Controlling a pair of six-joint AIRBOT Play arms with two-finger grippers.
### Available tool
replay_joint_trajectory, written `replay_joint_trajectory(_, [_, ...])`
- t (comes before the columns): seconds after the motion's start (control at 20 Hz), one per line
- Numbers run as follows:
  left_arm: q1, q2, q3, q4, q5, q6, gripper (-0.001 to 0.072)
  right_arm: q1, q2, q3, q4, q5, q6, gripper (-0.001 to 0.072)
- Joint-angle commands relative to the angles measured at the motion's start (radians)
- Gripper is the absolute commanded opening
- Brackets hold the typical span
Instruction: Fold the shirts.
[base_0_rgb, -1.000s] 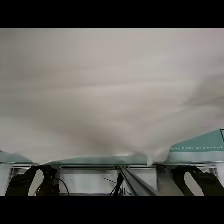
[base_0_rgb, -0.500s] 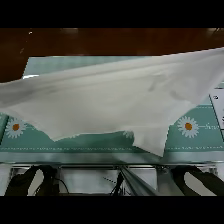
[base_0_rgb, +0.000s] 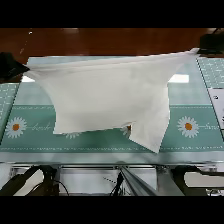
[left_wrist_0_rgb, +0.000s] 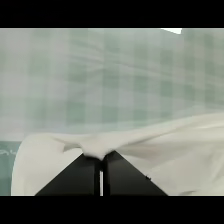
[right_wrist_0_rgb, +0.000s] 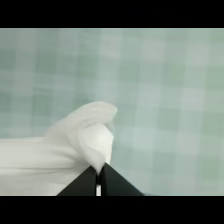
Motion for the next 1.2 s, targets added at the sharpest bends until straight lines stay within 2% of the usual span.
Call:
replay_joint_trajectory(0.0, [0.0, -0.194, -0.011, -0.054, 0.161, 0.03, 0.0026, 0.0, -0.123, 0.0, 0.097, -0.129, 0.003, 0.0017])
replay_joint_trajectory(0.1, [0.0, -0.269, -0.011, -0.056, 0.228, 0.034, 0.0026, -0.001, -0.185, 0.0, 0.103, -0.179, 0.037, 0.0017])
replay_joint_trajectory(0.2, [0.0, -0.323, -0.01, -0.057, 0.3, 0.092, 0.0026, 0.0, -0.237, 0.0, 0.115, -0.216, 0.045, 0.0017])
replay_joint_trajectory(0.3, [0.0, -0.37, -0.01, -0.057, 0.346, 0.097, 0.0026, 0.0, -0.288, 0.0, 0.142, -0.246, 0.045, 0.0017])
replay_joint_trajectory(0.45, [-0.021, -0.441, -0.01, -0.056, 0.362, 0.099, 0.0026, 0.026, -0.361, 0.0, 0.17, -0.26, 0.045, 0.0017])
replay_joint_trajectory(0.65, [-0.037, -0.494, -0.011, -0.026, 0.375, 0.16, 0.0026, 0.066, -0.418, 0.0, 0.133, -0.246, 0.045, 0.0017])
replay_joint_trajectory(0.75, [-0.028, -0.5, -0.01, 0.026, 0.332, 0.156, 0.0026, 0.06, -0.42, 0.0, 0.109, -0.195, 0.053, 0.0017])
replay_joint_trajectory(0.95, [-0.022, -0.523, -0.011, 0.035, 0.11, 0.143, 0.0026, 0.053, -0.425, 0.0, 0.075, -0.023, 0.079, 0.0017])
replay_joint_trajectory(1.15, [-0.028, -0.553, -0.011, 0.062, 0.079, 0.049, 0.0028, 0.061, -0.441, 0.0, 0.087, 0.0, 0.101, 0.0019])
